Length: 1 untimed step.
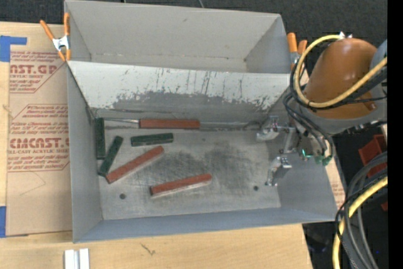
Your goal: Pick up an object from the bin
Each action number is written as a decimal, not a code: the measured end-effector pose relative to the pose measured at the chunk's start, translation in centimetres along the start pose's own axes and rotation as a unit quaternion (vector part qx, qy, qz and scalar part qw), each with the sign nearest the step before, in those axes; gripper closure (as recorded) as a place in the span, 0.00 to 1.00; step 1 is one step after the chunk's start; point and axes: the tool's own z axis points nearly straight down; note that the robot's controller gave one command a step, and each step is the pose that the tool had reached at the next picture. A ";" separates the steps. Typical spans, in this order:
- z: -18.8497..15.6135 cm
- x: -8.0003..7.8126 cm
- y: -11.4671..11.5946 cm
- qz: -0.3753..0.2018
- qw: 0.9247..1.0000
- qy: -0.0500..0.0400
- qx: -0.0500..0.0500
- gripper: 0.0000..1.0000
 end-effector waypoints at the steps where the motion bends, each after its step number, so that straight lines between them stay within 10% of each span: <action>1: 4.2 -1.2 1.3 0.011 1.000 -0.005 0.000 0.00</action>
Offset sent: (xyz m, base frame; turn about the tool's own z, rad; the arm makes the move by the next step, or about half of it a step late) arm 0.0007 0.0367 -0.0943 0.0293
